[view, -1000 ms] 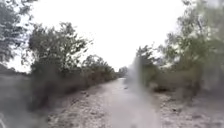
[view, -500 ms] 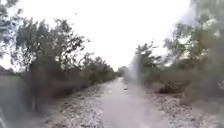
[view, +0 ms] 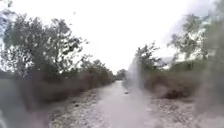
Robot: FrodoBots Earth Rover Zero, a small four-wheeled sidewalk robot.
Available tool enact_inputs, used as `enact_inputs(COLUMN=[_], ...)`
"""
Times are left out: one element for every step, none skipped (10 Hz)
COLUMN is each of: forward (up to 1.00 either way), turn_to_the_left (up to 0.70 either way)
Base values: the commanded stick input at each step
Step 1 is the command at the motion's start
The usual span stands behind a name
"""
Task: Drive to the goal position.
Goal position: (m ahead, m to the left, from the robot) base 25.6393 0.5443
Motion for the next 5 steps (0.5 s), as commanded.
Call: enact_inputs(forward=[0.69, 0.69, 0.69, 0.69, 0.69], turn_to_the_left=[0.01, 0.01, 0.01, 0.01, 0.01])
